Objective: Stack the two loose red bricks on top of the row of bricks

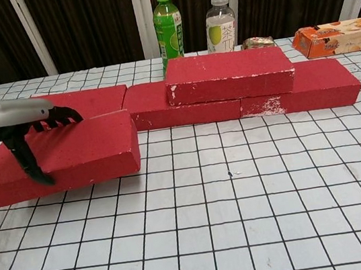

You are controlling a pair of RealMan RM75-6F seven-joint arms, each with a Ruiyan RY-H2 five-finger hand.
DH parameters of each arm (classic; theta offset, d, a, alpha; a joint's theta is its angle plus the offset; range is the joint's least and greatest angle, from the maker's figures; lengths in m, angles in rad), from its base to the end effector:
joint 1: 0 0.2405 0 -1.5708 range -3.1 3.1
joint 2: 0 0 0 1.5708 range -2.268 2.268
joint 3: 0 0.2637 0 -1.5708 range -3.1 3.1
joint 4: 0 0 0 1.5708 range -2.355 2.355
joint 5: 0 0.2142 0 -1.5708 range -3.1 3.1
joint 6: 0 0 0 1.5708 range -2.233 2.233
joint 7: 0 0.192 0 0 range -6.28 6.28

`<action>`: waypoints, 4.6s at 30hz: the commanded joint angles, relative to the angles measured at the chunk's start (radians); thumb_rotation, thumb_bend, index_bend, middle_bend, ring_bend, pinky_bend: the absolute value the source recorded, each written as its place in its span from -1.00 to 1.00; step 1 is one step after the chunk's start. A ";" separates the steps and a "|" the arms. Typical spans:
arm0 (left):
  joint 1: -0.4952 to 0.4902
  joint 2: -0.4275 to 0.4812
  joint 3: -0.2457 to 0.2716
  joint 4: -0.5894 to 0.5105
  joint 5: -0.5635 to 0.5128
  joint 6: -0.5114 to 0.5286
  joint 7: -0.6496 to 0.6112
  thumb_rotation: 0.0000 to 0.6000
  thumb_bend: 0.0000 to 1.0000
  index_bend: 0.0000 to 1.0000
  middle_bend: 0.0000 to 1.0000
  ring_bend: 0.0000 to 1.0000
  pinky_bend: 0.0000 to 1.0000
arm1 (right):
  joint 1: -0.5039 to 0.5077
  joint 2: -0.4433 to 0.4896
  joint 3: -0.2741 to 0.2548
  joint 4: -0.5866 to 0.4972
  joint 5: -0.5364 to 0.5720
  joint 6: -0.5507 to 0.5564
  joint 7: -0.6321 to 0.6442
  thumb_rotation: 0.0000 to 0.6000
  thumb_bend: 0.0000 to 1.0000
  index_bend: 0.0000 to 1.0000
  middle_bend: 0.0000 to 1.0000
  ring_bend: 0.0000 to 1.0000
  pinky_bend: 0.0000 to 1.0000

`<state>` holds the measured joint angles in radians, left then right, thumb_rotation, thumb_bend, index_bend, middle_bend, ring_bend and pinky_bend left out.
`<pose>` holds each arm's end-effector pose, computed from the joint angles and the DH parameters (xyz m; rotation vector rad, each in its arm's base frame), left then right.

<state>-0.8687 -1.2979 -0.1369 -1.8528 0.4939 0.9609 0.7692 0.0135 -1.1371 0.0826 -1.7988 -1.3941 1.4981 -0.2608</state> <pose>-0.1564 0.3732 -0.0009 -1.8775 -1.0692 -0.4981 -0.3091 -0.2110 0.1497 1.2803 -0.9330 0.7754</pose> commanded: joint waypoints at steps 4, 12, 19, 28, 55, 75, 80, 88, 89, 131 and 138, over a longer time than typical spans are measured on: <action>-0.171 0.255 -0.082 0.022 -0.116 -0.325 -0.069 1.00 -0.48 -0.45 -0.43 -0.70 -0.55 | 0.008 -0.012 0.013 0.002 0.042 -0.011 -0.032 1.00 -0.69 -0.91 -0.99 -1.00 -1.00; -0.306 0.227 0.001 0.181 -0.118 -0.329 -0.022 1.00 -0.48 -0.44 -0.46 -0.70 -0.60 | 0.021 -0.036 0.031 0.013 0.092 -0.017 -0.075 1.00 -0.69 -0.91 -0.99 -1.00 -1.00; -0.307 0.134 0.010 0.322 -0.002 -0.375 -0.120 1.00 -0.48 -0.45 -0.47 -0.70 -0.60 | 0.023 -0.056 0.037 0.022 0.101 0.003 -0.111 1.00 -0.69 -0.91 -0.99 -1.00 -1.00; -0.318 0.048 0.018 0.483 0.071 -0.432 -0.224 1.00 -0.48 -0.43 -0.48 -0.70 -0.60 | 0.022 -0.067 0.040 0.023 0.120 0.015 -0.142 1.00 -0.69 -0.91 -0.99 -1.00 -1.00; -0.371 -0.146 0.061 0.830 0.134 -0.555 -0.412 1.00 -0.48 -0.42 -0.48 -0.70 -0.60 | 0.023 -0.081 0.046 0.033 0.135 0.038 -0.164 1.00 -0.69 -0.91 -0.99 -1.00 -1.00; -0.447 -0.183 0.136 0.876 0.079 -0.583 -0.425 1.00 -0.48 -0.42 -0.49 -0.71 -0.60 | 0.024 -0.079 0.054 0.033 0.159 0.038 -0.163 1.00 -0.69 -0.91 -0.99 -1.00 -1.00; -0.460 -0.189 0.153 0.878 0.057 -0.572 -0.422 1.00 -0.48 -0.42 -0.49 -0.71 -0.60 | 0.024 -0.080 0.055 0.033 0.161 0.039 -0.163 1.00 -0.69 -0.91 -0.99 -1.00 -1.00; -0.482 -0.180 0.178 0.860 0.012 -0.549 -0.413 1.00 -0.48 -0.42 -0.50 -0.71 -0.60 | 0.025 -0.079 0.055 0.031 0.164 0.039 -0.163 1.00 -0.69 -0.91 -0.99 -1.00 -1.00; -0.485 -0.181 0.182 0.859 0.004 -0.547 -0.410 1.00 -0.48 -0.42 -0.50 -0.71 -0.60 | 0.024 -0.079 0.054 0.030 0.165 0.039 -0.162 1.00 -0.69 -0.91 -0.99 -1.00 -1.00; -0.536 -0.211 0.231 0.857 -0.120 -0.520 -0.366 1.00 -0.60 -0.47 -0.55 -0.75 -0.63 | 0.025 -0.077 0.059 0.029 0.179 0.044 -0.155 1.00 -0.69 -0.91 -0.99 -1.00 -1.00; -0.543 -0.216 0.241 0.853 -0.128 -0.521 -0.355 1.00 -0.64 -0.48 -0.58 -0.77 -0.64 | 0.024 -0.077 0.060 0.031 0.181 0.044 -0.152 1.00 -0.69 -0.91 -0.99 -1.00 -1.00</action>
<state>-1.4114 -1.5135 0.1036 -0.9997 0.3664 0.4408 0.4136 0.0380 -1.2140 0.1424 -1.7683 -1.2133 1.5422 -0.4132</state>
